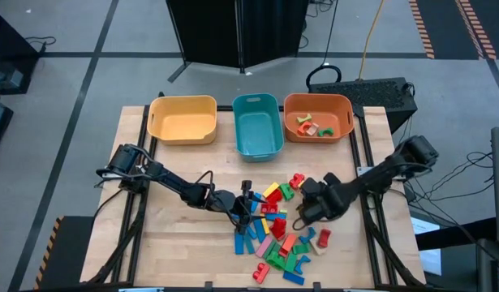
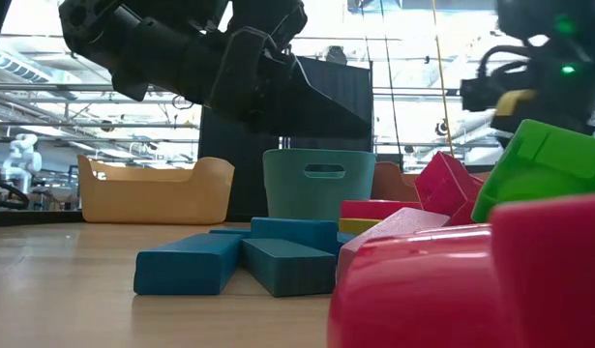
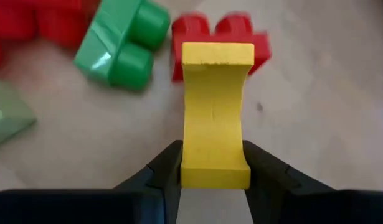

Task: Sort blocks by size
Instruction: Put the yellow arch block into the orange bin

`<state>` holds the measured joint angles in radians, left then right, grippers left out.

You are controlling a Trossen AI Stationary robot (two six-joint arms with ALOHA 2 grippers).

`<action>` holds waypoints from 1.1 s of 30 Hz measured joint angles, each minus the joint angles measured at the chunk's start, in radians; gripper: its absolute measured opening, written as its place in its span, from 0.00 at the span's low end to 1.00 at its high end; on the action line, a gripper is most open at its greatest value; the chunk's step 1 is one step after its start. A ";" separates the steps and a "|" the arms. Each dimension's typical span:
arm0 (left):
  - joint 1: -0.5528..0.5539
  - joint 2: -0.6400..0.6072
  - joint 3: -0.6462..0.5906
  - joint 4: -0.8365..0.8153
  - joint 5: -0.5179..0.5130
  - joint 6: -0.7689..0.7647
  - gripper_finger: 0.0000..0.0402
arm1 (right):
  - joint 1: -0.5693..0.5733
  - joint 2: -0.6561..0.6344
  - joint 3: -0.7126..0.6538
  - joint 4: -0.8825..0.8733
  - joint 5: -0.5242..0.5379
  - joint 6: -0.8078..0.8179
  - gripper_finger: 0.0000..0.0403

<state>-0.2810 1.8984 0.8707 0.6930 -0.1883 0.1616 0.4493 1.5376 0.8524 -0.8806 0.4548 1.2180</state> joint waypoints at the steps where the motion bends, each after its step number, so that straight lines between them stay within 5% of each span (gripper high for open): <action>1: 0.000 0.000 0.000 -0.001 0.000 0.000 0.55 | -0.016 -0.011 0.004 0.003 0.002 -0.029 0.33; 12: 0.000 0.000 0.000 -0.015 0.000 -0.004 0.55 | -0.191 -0.268 0.005 -0.013 0.148 -0.247 0.32; 21: 0.000 0.000 0.000 -0.022 0.000 -0.024 0.55 | -0.501 -0.363 0.005 0.094 0.172 -0.555 0.32; 33: 0.001 0.000 0.000 -0.043 -0.001 -0.024 0.55 | -0.909 -0.332 0.005 0.310 -0.073 -0.868 0.32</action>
<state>-0.2802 1.8984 0.8703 0.6497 -0.1895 0.1371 -0.4600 1.2051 0.8574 -0.5708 0.3822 0.3500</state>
